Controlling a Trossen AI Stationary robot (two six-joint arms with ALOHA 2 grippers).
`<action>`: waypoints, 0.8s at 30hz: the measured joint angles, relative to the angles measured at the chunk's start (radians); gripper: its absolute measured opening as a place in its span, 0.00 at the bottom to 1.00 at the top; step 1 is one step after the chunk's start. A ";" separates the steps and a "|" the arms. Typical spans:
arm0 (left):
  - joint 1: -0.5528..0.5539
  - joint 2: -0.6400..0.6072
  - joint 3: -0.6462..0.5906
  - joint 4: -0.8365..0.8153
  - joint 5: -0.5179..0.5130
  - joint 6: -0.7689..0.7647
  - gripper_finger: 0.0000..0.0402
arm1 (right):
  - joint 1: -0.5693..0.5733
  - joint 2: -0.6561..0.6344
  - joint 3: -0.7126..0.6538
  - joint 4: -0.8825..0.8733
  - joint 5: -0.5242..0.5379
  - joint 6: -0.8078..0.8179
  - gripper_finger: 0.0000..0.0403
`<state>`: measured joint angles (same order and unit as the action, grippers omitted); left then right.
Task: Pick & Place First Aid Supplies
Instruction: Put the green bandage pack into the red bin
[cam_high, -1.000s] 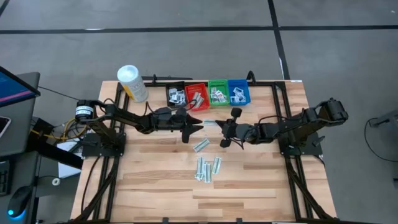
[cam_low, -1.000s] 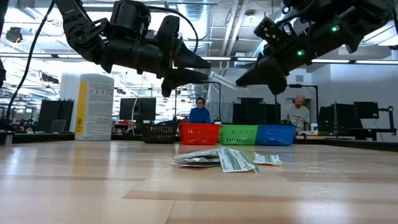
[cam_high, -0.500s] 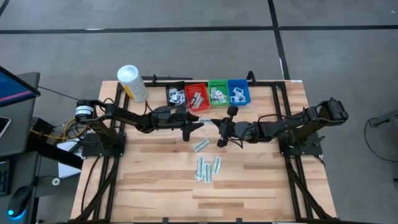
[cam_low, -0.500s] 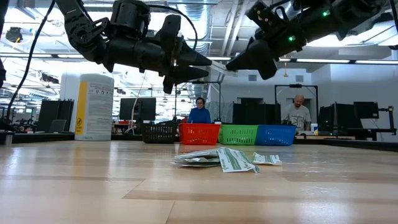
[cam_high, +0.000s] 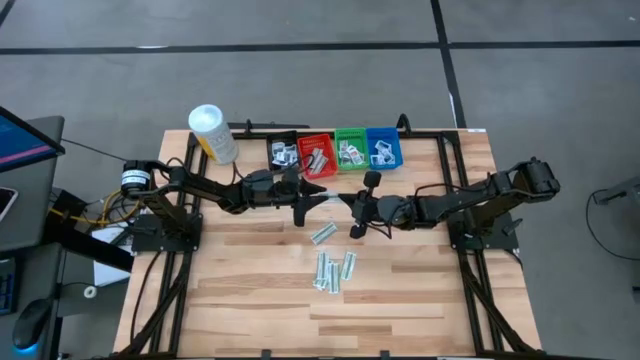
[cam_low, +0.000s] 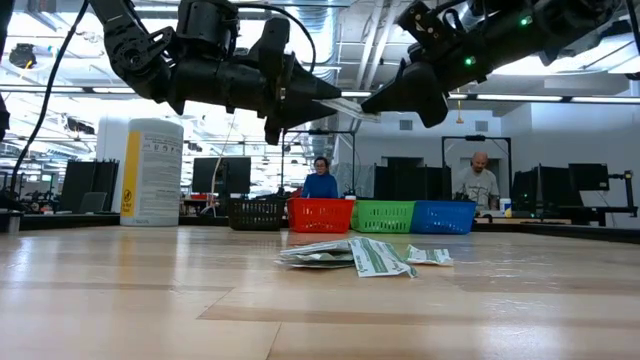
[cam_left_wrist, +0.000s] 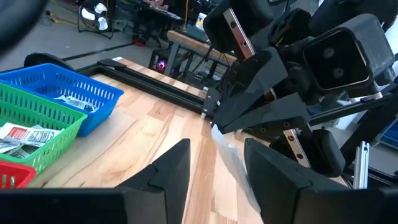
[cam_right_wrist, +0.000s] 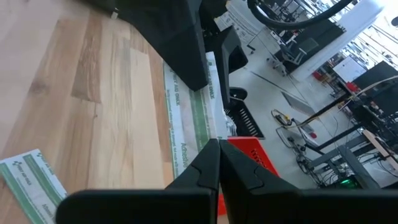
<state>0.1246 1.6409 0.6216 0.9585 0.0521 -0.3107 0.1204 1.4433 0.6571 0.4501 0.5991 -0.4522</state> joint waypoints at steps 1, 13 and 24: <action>0.000 0.000 0.000 0.000 0.000 0.000 0.36 | 0.000 0.000 0.000 0.000 0.000 0.000 0.00; 0.000 0.000 0.000 0.000 0.000 0.100 0.04 | 0.000 0.000 0.000 0.007 0.003 -0.003 0.00; 0.000 0.000 0.000 0.000 -0.033 0.182 0.01 | -0.001 0.000 0.000 -0.005 0.002 -0.002 0.14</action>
<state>0.1249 1.6409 0.6216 0.9581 0.0194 -0.1290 0.1196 1.4433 0.6571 0.4452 0.6010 -0.4545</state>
